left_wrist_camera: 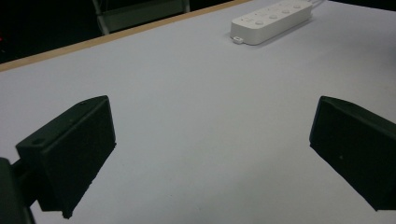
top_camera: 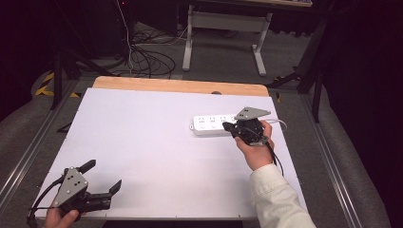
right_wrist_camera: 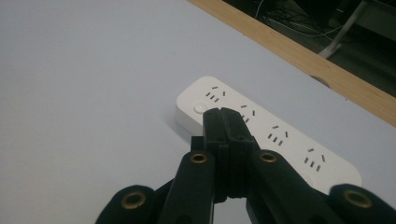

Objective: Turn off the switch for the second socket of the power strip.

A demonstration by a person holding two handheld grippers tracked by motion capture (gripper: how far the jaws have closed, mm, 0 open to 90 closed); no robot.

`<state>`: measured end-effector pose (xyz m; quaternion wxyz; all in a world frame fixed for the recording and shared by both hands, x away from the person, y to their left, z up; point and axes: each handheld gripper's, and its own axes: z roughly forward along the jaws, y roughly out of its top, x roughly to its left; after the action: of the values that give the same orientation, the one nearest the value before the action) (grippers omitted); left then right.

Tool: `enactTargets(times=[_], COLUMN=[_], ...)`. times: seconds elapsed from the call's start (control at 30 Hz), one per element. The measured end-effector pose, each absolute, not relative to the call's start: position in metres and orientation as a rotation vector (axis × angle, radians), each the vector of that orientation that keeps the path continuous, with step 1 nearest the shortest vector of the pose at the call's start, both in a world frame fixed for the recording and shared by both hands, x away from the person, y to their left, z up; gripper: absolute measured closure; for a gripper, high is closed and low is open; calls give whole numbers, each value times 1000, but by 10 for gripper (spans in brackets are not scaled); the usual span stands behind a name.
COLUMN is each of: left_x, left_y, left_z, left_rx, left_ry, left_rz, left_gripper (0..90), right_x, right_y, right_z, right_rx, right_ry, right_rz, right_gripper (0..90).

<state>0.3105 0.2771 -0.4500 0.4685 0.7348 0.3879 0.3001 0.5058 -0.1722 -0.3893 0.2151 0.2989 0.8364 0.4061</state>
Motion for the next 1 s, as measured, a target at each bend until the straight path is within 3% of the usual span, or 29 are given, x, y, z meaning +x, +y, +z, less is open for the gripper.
enactTargets(times=[0.47, 1.0], left_x=[311, 312], left_y=[278, 279], left_z=[-450, -450], left_rx=[1799, 1808], left_ry=[954, 959], left_rz=[728, 728], left_gripper=[8, 8], right_x=[547, 569], right_y=[-170, -170], right_z=[-414, -436], right_rx=[952, 1029], right_ry=[2293, 2279], right_rz=[1034, 981], right_gripper=[900, 900])
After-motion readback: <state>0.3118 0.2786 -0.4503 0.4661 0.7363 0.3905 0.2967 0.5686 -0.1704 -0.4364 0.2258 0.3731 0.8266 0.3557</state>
